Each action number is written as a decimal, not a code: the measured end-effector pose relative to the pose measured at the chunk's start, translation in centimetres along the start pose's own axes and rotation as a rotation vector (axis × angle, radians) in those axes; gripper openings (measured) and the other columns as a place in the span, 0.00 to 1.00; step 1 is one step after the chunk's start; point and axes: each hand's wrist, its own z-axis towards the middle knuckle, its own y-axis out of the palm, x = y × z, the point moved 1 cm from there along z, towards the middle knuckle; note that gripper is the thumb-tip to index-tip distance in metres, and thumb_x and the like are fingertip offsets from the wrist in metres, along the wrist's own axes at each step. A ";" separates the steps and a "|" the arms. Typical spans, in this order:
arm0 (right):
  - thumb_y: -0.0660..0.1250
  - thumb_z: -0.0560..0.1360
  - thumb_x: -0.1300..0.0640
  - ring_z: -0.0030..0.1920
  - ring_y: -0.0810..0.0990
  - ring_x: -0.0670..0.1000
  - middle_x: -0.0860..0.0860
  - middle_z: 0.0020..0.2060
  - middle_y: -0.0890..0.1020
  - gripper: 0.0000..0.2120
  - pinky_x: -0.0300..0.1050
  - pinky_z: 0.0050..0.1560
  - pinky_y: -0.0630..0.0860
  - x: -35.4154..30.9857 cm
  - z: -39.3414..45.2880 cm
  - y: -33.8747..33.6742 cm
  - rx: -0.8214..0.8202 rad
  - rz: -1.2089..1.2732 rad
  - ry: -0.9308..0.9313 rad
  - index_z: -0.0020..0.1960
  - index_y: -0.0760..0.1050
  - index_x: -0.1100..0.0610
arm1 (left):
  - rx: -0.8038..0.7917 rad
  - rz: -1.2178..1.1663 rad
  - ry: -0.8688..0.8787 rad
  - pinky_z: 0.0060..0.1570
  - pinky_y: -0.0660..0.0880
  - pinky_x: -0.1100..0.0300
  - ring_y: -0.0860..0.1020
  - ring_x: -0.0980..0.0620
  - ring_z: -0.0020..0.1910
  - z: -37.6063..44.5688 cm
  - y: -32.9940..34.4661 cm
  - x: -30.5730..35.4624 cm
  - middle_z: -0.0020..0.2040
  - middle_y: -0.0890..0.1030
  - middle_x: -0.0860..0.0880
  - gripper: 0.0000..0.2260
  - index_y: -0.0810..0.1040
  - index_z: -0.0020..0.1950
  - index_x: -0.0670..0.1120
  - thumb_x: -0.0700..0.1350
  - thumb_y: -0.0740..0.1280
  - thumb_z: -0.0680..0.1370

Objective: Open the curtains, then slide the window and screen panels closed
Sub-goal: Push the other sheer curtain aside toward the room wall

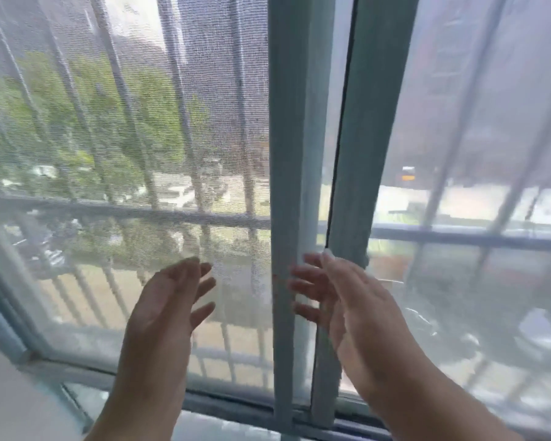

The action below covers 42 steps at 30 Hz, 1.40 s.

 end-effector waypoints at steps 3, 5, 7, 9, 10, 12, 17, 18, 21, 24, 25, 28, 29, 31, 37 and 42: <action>0.75 0.76 0.37 0.61 0.90 0.57 0.56 0.58 0.91 0.18 0.68 0.68 0.82 -1.9 -3.1 -4.7 0.028 -0.003 -0.051 0.56 0.91 0.48 | -0.064 -0.019 -0.006 0.64 0.79 0.39 0.87 0.46 0.64 -3.9 4.1 -0.6 0.63 0.89 0.48 0.23 0.88 0.61 0.55 0.66 0.77 0.72; 0.73 0.78 0.41 0.61 0.91 0.57 0.56 0.58 0.91 0.17 0.68 0.68 0.82 -3.2 -5.3 -8.3 0.093 0.007 -0.070 0.57 0.90 0.51 | -0.110 -0.031 -0.011 0.64 0.79 0.39 0.87 0.46 0.63 -6.7 7.3 -1.0 0.62 0.89 0.48 0.19 0.88 0.59 0.57 0.65 0.77 0.73; 0.72 0.78 0.42 0.62 0.90 0.56 0.56 0.59 0.91 0.21 0.67 0.68 0.83 -4.6 -8.0 -12.3 0.160 0.015 -0.087 0.63 0.87 0.55 | -0.168 -0.011 -0.029 0.64 0.80 0.39 0.87 0.46 0.63 -9.8 10.9 -1.5 0.60 0.89 0.49 0.15 0.89 0.54 0.61 0.66 0.76 0.73; 0.72 0.77 0.41 0.63 0.90 0.56 0.55 0.60 0.91 0.24 0.65 0.67 0.83 -5.8 -10.9 -16.1 0.215 0.011 -0.102 0.66 0.85 0.56 | -0.250 -0.014 -0.048 0.64 0.80 0.40 0.86 0.47 0.64 -12.7 14.0 -2.0 0.61 0.89 0.50 0.15 0.89 0.55 0.62 0.67 0.75 0.74; 0.72 0.77 0.40 0.63 0.90 0.56 0.55 0.61 0.91 0.25 0.64 0.66 0.84 -6.4 -12.6 -18.4 0.251 0.007 -0.115 0.66 0.85 0.55 | -0.290 -0.024 -0.059 0.63 0.80 0.40 0.86 0.47 0.64 -14.3 15.8 -2.4 0.62 0.88 0.50 0.17 0.88 0.57 0.60 0.67 0.75 0.74; 0.71 0.78 0.40 0.62 0.90 0.55 0.55 0.60 0.91 0.23 0.63 0.66 0.84 -7.4 -15.6 -21.9 0.316 -0.004 -0.130 0.65 0.86 0.54 | -0.339 -0.056 -0.087 0.64 0.79 0.41 0.86 0.46 0.66 -17.0 18.6 -3.1 0.64 0.88 0.50 0.24 0.85 0.63 0.56 0.69 0.77 0.73; 0.71 0.78 0.39 0.62 0.90 0.55 0.54 0.59 0.91 0.23 0.61 0.65 0.84 -10.1 -23.1 -30.0 0.496 -0.031 -0.181 0.64 0.86 0.53 | -0.516 -0.045 -0.189 0.66 0.79 0.39 0.86 0.48 0.65 -24.2 26.9 -5.3 0.64 0.88 0.52 0.28 0.82 0.66 0.53 0.68 0.75 0.73; 0.70 0.78 0.39 0.62 0.90 0.55 0.54 0.59 0.91 0.23 0.61 0.64 0.84 -10.5 -24.1 -31.1 0.526 -0.036 -0.190 0.65 0.86 0.53 | -0.553 -0.042 -0.203 0.66 0.79 0.39 0.86 0.49 0.65 -25.3 28.1 -5.7 0.64 0.88 0.53 0.28 0.82 0.66 0.54 0.68 0.75 0.73; 0.70 0.79 0.39 0.62 0.90 0.55 0.55 0.60 0.91 0.23 0.59 0.62 0.85 -12.0 -27.9 -35.4 0.646 -0.025 -0.246 0.65 0.86 0.53 | -0.666 -0.048 -0.251 0.66 0.79 0.38 0.86 0.48 0.65 -28.8 32.6 -6.7 0.64 0.88 0.52 0.28 0.82 0.66 0.53 0.68 0.75 0.72; 0.71 0.80 0.40 0.62 0.90 0.55 0.56 0.60 0.91 0.21 0.58 0.61 0.84 -13.0 -31.2 -39.4 0.773 -0.012 -0.297 0.63 0.88 0.53 | -0.782 -0.051 -0.295 0.66 0.80 0.38 0.86 0.47 0.65 -32.0 37.3 -7.7 0.64 0.88 0.51 0.30 0.81 0.68 0.52 0.68 0.75 0.73; 0.71 0.80 0.39 0.62 0.90 0.55 0.56 0.59 0.91 0.20 0.59 0.62 0.84 -13.2 -32.0 -40.4 0.814 -0.012 -0.306 0.63 0.88 0.52 | -0.810 -0.057 -0.312 0.67 0.80 0.39 0.86 0.47 0.65 -32.9 38.6 -8.1 0.64 0.88 0.50 0.29 0.81 0.68 0.51 0.67 0.75 0.73; 0.74 0.76 0.36 0.62 0.90 0.55 0.55 0.59 0.91 0.21 0.60 0.62 0.86 -13.6 -34.2 -43.6 0.938 -0.006 -0.342 0.59 0.90 0.50 | -0.920 -0.062 -0.368 0.67 0.80 0.40 0.87 0.49 0.63 -35.4 43.2 -9.6 0.62 0.89 0.51 0.24 0.81 0.67 0.51 0.63 0.73 0.76; 0.75 0.75 0.36 0.62 0.90 0.55 0.55 0.59 0.91 0.20 0.59 0.62 0.86 -13.7 -34.7 -44.6 0.984 -0.001 -0.352 0.58 0.90 0.49 | -0.959 -0.060 -0.386 0.66 0.80 0.41 0.87 0.50 0.63 -36.2 44.5 -10.1 0.62 0.89 0.52 0.23 0.81 0.66 0.52 0.62 0.73 0.76; 0.75 0.76 0.39 0.62 0.90 0.57 0.56 0.58 0.91 0.18 0.61 0.62 0.86 -14.0 -35.5 -46.5 1.077 0.020 -0.375 0.56 0.91 0.50 | -1.024 -0.062 -0.423 0.65 0.80 0.41 0.88 0.50 0.61 -37.5 47.3 -11.1 0.61 0.90 0.52 0.21 0.83 0.64 0.52 0.61 0.73 0.76; 0.73 0.80 0.44 0.63 0.90 0.59 0.58 0.59 0.91 0.18 0.60 0.63 0.86 -17.4 -37.8 -52.2 1.369 0.021 -0.528 0.62 0.87 0.55 | -1.265 -0.116 -0.514 0.64 0.81 0.41 0.88 0.50 0.60 -41.2 55.6 -13.4 0.59 0.90 0.50 0.29 0.84 0.62 0.50 0.66 0.76 0.67; 0.72 0.81 0.42 0.60 0.91 0.55 0.55 0.58 0.92 0.14 0.58 0.61 0.85 -19.3 -39.3 -54.7 1.549 -0.025 -0.609 0.57 0.90 0.50 | -1.437 -0.167 -0.541 0.64 0.80 0.43 0.88 0.52 0.60 -43.3 61.0 -14.8 0.59 0.90 0.53 0.25 0.85 0.62 0.55 0.67 0.75 0.70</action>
